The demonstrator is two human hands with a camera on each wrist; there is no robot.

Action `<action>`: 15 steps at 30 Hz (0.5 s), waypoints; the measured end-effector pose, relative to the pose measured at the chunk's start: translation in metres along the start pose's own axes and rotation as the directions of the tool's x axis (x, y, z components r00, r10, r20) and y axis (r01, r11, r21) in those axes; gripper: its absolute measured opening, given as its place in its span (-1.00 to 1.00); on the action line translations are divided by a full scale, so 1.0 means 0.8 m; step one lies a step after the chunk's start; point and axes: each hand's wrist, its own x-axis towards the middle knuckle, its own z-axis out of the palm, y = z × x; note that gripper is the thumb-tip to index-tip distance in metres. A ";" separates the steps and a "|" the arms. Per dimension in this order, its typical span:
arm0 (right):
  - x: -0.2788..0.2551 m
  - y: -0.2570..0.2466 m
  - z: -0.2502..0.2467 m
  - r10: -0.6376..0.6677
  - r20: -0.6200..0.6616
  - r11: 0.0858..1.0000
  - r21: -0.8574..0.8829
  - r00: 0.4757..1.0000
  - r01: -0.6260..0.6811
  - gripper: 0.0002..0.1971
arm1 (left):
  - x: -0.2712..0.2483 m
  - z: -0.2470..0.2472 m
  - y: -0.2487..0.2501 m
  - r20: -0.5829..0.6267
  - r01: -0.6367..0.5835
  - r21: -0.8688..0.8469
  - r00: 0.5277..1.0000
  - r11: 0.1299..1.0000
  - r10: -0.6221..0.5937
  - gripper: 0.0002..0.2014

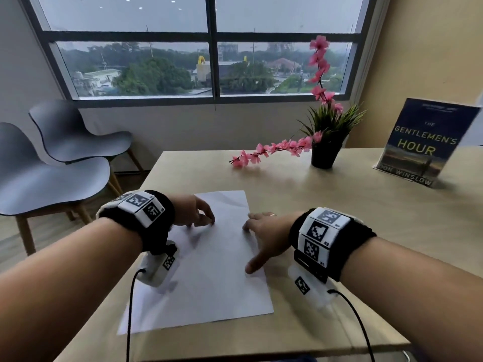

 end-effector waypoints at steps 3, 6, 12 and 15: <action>0.011 0.007 -0.003 0.007 -0.017 0.998 0.058 1.000 -0.006 0.18 | 0.001 -0.003 0.002 -0.039 -0.013 0.146 0.999 0.989 0.019 -0.73; 0.015 0.013 -0.005 0.027 0.042 0.999 0.016 0.999 -0.028 0.21 | 0.001 -0.002 0.017 -0.092 -0.044 0.270 0.993 0.962 0.071 -0.68; 0.021 0.010 0.007 -0.011 0.044 0.995 0.098 0.999 0.006 0.20 | 0.003 0.010 0.057 -0.005 -0.179 0.214 0.983 0.960 0.184 -0.80; 0.022 0.012 0.012 0.006 0.026 0.991 0.136 1.000 -0.010 0.25 | 0.010 0.011 0.067 0.013 -0.166 0.259 0.986 0.952 0.168 -0.74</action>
